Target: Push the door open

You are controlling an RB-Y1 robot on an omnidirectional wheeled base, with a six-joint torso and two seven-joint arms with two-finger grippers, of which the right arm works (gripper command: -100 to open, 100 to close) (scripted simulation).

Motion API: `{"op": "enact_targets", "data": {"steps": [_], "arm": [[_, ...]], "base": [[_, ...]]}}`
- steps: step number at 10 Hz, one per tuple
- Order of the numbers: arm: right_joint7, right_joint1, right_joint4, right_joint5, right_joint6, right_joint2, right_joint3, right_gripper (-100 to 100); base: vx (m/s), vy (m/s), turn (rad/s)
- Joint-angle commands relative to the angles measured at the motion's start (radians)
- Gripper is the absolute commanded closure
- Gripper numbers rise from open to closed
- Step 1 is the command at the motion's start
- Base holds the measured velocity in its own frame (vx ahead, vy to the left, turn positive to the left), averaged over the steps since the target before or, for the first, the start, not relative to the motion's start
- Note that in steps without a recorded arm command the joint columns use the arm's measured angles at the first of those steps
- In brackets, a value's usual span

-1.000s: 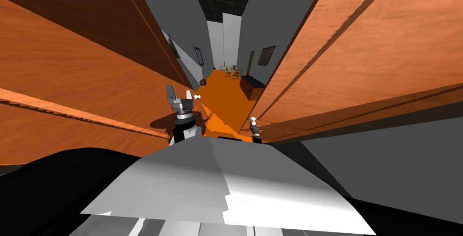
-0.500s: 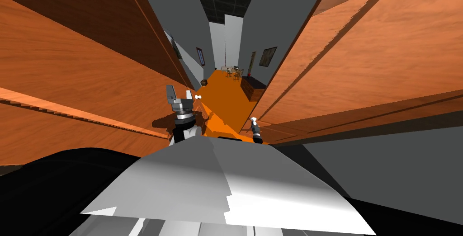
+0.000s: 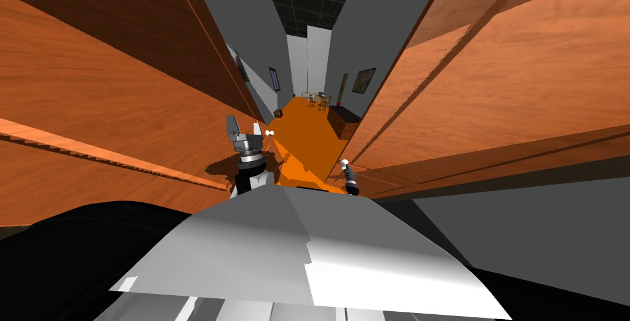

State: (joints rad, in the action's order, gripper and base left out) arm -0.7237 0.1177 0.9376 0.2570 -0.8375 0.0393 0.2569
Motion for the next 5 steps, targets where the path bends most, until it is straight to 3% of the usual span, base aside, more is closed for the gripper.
{"op": "enact_targets", "data": {"steps": [1,2,5], "arm": [[0.05,-0.001,-0.002,-0.03,0.01,0.01,0.013,100],[-0.007,0.008,-0.007,-0.004,-0.01,0.015,0.018,-100],[-0.064,0.037,0.003,0.02,-0.022,0.026,0.033,-100]], "base": [[0.038,-0.034,0.013],[0.008,0.027,-0.027],[-0.028,0.087,-0.034]]}}
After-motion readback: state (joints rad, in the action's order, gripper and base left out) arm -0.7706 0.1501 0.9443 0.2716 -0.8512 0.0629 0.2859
